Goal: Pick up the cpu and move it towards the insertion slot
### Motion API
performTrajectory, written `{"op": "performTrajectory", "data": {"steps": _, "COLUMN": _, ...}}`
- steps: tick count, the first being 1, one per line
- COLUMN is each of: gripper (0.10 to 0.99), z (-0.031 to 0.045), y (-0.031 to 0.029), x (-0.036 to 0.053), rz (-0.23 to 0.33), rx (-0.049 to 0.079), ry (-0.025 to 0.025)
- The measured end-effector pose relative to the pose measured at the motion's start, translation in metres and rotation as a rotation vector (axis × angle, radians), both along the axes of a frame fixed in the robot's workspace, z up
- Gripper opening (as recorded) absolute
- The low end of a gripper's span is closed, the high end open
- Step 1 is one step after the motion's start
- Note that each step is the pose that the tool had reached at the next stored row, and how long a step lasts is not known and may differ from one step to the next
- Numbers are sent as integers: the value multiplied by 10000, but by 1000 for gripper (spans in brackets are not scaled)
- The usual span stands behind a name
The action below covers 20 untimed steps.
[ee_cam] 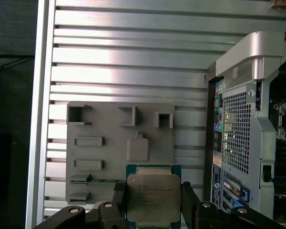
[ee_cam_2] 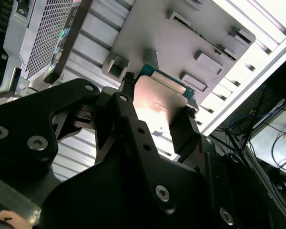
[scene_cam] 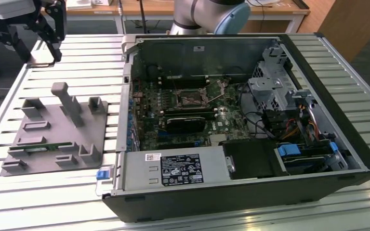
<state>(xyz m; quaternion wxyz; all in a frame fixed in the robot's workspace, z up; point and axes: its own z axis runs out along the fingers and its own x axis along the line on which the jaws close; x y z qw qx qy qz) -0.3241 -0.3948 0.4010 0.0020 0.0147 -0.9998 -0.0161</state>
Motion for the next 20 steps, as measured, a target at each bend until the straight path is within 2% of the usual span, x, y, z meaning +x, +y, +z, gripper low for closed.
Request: {"op": "performTrajectory", "data": {"steps": 20, "gripper": 541, "z": 0, "y": 0, "x": 145, "rz": 1, "rx": 0, "ry": 1}}
